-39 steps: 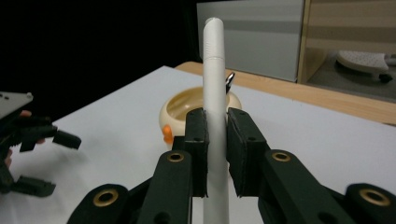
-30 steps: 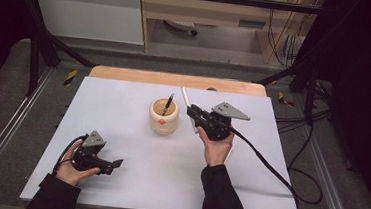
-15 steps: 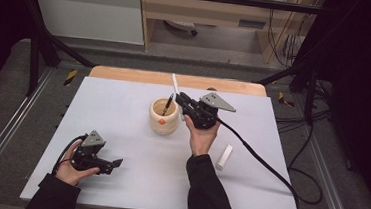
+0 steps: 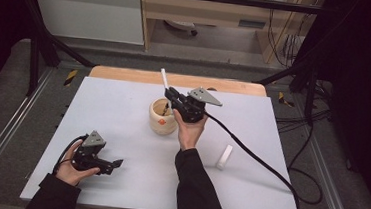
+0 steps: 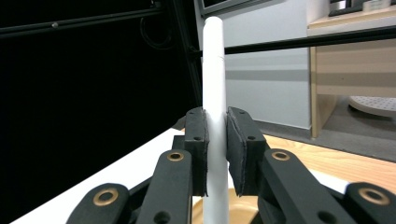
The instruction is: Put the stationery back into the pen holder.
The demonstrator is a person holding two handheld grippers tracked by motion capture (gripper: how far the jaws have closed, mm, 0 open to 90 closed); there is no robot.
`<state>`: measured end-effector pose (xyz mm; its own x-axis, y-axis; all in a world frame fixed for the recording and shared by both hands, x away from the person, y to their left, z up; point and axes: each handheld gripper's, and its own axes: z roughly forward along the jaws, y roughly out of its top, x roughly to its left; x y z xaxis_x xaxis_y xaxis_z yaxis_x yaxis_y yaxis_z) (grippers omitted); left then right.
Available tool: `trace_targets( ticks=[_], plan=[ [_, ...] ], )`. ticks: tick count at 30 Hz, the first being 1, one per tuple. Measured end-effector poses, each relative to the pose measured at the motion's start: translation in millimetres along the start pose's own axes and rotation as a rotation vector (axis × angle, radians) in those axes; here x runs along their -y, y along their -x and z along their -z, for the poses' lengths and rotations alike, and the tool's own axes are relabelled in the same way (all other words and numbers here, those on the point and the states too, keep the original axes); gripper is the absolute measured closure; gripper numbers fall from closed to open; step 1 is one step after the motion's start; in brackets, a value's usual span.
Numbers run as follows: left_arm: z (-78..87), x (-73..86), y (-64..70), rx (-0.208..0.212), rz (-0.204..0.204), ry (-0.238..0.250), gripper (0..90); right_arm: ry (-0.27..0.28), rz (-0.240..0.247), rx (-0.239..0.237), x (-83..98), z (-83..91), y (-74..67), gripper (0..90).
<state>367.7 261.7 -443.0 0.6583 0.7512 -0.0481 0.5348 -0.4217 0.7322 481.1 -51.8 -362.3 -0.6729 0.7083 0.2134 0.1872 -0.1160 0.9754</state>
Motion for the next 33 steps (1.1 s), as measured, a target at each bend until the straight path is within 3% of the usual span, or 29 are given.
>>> trace_targets(
  ticks=[9, 15, 24, 33],
  plan=[
    [1.0, -0.2, -0.9, 0.001, 0.005, 0.007, 3.7, -0.013, 0.0, -0.025, 10.1, -22.4, 2.2, 79.0],
    [0.0, 0.2, -1.4, 0.003, 0.006, 0.003, 3.7, -0.052, -0.008, -0.014, 20.7, -31.7, 10.2, 79.0],
    [-0.6, 0.5, -1.3, 0.003, 0.007, 0.003, 3.7, -0.074, -0.007, -0.007, 32.6, -40.3, 17.2, 79.0],
    [-0.7, 0.7, -1.8, 0.0, 0.007, 0.002, 3.8, -0.083, 0.032, -0.01, 40.8, -40.5, 16.2, 79.0]
  ],
)
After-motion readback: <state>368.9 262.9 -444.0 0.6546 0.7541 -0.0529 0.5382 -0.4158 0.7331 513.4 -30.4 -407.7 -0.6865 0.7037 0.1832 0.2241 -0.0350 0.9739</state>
